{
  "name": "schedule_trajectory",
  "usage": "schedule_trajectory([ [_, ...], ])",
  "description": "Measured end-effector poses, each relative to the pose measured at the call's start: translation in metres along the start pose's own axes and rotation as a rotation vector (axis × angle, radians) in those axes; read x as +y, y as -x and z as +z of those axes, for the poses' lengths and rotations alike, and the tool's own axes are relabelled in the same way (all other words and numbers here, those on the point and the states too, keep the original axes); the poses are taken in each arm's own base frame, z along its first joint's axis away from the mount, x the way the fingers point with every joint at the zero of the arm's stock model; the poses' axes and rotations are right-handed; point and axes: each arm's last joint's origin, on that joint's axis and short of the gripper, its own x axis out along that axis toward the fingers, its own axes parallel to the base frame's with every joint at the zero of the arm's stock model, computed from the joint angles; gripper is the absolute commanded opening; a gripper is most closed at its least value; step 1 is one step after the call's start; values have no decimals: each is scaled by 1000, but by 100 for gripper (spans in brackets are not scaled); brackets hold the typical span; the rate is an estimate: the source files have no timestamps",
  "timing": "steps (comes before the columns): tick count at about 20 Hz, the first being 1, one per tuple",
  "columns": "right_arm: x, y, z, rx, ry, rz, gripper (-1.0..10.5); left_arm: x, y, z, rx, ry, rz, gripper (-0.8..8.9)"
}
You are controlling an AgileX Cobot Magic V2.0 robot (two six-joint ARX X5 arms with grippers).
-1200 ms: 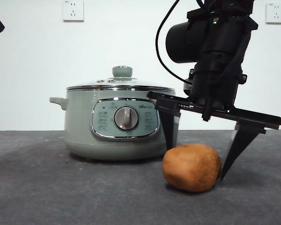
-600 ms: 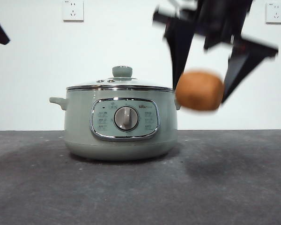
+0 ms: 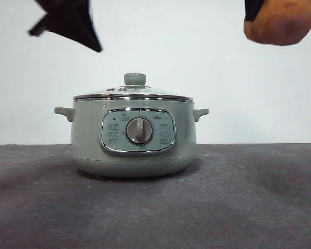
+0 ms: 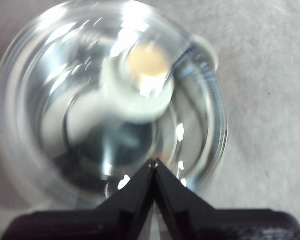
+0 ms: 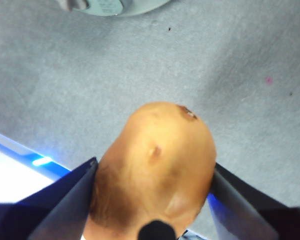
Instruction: Pick up the potato,open the lid,put the potato in the pot,close the lid
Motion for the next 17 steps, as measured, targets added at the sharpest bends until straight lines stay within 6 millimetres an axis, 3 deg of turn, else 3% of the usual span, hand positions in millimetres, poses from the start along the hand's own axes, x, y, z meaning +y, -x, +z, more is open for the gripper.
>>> schedule_trajectory([
  [2,0,3,-2,-11,13,1,-12,-6,-13,19,-12,-25,31,75],
  [3,0,4,-2,-13,16,1,-12,-9,-19,29,-20,-38,39,230],
  [5,0,4,-2,-14,19,1,-12,-14,-28,40,-21,-53,81,659],
  [6,0,4,-2,-14,20,1,-12,-16,-31,44,-21,-67,121,730],
  [10,0,4,-2,-14,21,1,-12,-25,-44,50,21,-124,185,730],
  [17,0,4,-2,-13,23,1,-12,-39,-68,44,70,-196,225,718],
])
